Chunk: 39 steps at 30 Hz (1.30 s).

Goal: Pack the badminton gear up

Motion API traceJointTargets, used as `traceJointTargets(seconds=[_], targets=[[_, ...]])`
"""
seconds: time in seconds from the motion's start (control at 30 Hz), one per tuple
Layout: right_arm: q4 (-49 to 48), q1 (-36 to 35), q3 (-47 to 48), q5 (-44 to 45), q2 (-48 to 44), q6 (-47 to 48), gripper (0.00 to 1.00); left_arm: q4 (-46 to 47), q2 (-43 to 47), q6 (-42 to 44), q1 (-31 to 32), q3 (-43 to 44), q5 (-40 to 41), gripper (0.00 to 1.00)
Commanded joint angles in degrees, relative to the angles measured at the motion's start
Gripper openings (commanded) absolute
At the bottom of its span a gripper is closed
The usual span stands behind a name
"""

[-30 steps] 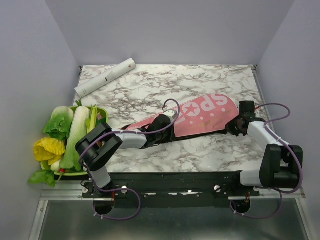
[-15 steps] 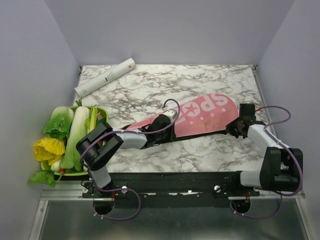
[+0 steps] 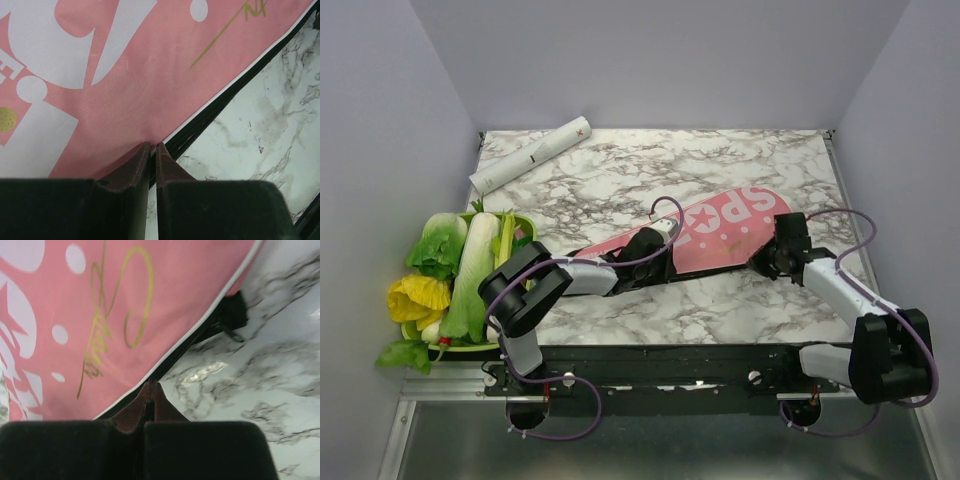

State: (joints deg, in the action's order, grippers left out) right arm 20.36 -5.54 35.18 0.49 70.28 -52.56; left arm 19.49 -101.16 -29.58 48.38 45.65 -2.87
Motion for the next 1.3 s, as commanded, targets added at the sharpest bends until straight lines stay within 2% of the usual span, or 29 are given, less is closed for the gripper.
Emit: traceJointTargets(seconds=[0.0, 0.17, 0.3, 0.37, 0.4, 0.43, 0.47, 0.53, 0.77, 1.0, 1.27], targets=[[-0.9, -6.3, 1.7, 0.6, 1.4, -4.2, 0.01, -3.0, -2.8, 0.7, -0.3, -1.1, -0.6, 0.17], [-1.6, -11.7, 4.5, 1.5, 5.2, -6.8, 0.01, -3.1, -2.5, 0.8, -0.2, -1.4, -0.5, 0.17], [4.9, -12.4, 7.5, 8.4, 4.0, -5.2, 0.01, -3.0, -1.8, 0.8, -0.3, -2.0, -0.7, 0.17], [7.1, -12.2, 8.9, 11.4, 2.2, -4.1, 0.09, -3.0, -1.6, 0.8, -0.3, -2.2, -0.8, 0.17], [9.2, -12.1, 9.3, 14.1, 1.7, -2.6, 0.17, -2.9, -1.5, 0.8, -0.3, -2.4, -0.8, 0.17], [10.6, -12.0, 9.9, 15.5, 1.4, -1.9, 0.33, -3.0, -1.4, 0.8, -0.2, -2.5, -0.9, 0.17], [12.0, -11.7, 11.1, 16.8, 1.2, -1.2, 0.38, -2.8, -1.2, 0.8, -0.2, -2.6, -1.1, 0.17], [15.3, -10.5, 11.9, 19.3, 1.0, 1.0, 0.42, -2.6, -1.2, 0.8, -0.3, -2.8, -1.5, 0.17], [17.3, -7.2, 11.1, 19.4, 0.6, 8.7, 0.42, -2.3, -1.4, 0.8, -0.3, -3.4, -2.1, 0.17], [15.9, -2.8, 10.5, 13.8, 1.8, 20.8, 0.42, -1.9, -1.2, 1.1, -0.3, -3.8, -2.9, 0.17], [13.5, -2.4, 9.5, 11.8, 7.7, 23.8, 0.42, -0.1, -1.8, 0.7, -0.3, -5.0, -3.9, 0.16]])
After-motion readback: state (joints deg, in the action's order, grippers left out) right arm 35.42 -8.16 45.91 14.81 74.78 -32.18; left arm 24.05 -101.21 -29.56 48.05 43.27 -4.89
